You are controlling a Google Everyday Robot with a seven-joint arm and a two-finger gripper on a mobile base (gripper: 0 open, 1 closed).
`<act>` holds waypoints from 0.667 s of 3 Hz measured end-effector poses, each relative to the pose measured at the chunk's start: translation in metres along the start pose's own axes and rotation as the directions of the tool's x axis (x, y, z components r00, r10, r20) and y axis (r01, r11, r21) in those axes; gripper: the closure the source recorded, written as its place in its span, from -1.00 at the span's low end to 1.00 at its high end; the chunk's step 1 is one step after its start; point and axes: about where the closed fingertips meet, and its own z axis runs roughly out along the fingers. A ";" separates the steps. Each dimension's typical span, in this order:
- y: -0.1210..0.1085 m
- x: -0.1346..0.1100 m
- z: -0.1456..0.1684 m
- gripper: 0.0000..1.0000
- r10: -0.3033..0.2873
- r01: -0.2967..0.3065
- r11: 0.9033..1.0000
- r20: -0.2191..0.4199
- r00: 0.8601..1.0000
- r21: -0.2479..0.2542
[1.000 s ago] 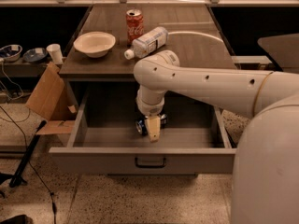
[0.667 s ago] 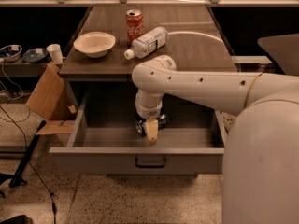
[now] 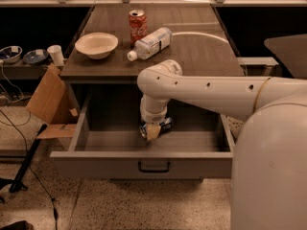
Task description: Pick pepsi can from top drawer and place on counter
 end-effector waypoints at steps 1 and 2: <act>0.007 0.001 -0.022 0.40 0.016 -0.017 0.998 0.024 1.000 0.055; 0.026 -0.002 -0.069 0.98 0.006 -0.021 0.988 0.096 0.995 0.151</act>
Offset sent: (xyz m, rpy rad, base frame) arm -0.0471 -0.0303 0.0991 0.2055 -0.1750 -0.0339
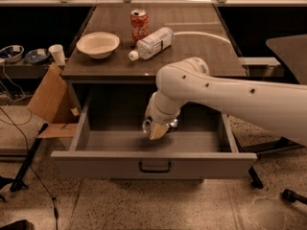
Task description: Pick pepsi can from top drawer and place on counter
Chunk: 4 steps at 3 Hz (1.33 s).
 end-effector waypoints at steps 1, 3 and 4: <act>0.022 -0.005 -0.047 1.00 -0.025 0.017 0.997 0.096 0.995 0.077; 0.043 -0.010 -0.148 1.00 -0.122 0.065 0.948 0.168 0.978 0.311; 0.027 -0.020 -0.172 1.00 -0.144 0.079 0.922 0.145 0.979 0.380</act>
Offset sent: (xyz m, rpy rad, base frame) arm -0.1053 -0.0642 0.1413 0.2996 -0.3009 0.1349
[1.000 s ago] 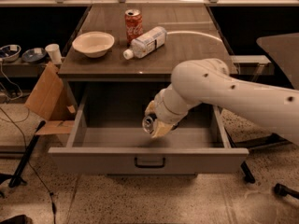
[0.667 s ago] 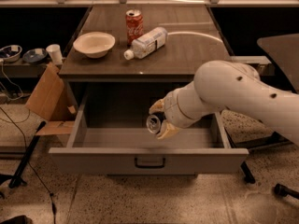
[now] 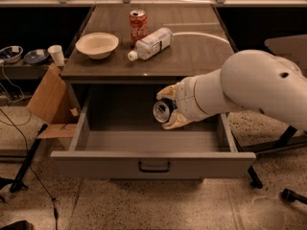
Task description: Pick pepsi can from top drawer and place on counter
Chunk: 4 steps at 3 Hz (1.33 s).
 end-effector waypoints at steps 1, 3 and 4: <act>-0.032 -0.010 -0.007 1.00 -0.009 0.010 0.999 -0.010 1.000 0.050; -0.114 -0.020 -0.002 1.00 0.027 -0.019 0.994 -0.068 0.997 0.111; -0.141 -0.009 0.019 1.00 0.058 -0.049 0.995 -0.098 0.994 0.091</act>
Offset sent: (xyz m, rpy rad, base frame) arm 0.0677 0.0351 0.0903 0.0223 -0.1257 -0.1049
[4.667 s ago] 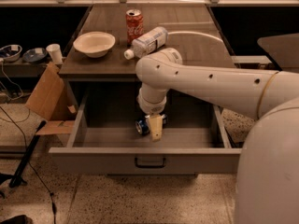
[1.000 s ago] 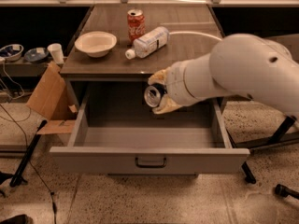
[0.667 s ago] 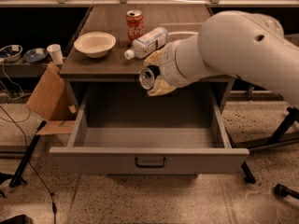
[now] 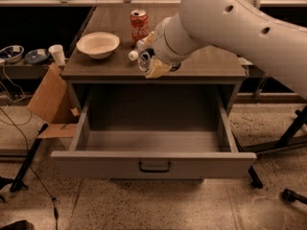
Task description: Pick pepsi can from top drawer and place on counter
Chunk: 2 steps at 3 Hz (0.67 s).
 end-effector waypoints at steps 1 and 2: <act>-0.017 0.013 0.027 1.00 0.032 -0.033 0.999 -0.042 0.999 -0.032; -0.027 0.030 0.050 1.00 0.061 -0.068 0.996 -0.106 0.993 -0.059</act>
Offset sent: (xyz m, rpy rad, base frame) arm 0.0932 -0.0111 -0.0383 -0.1036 0.1202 -0.1762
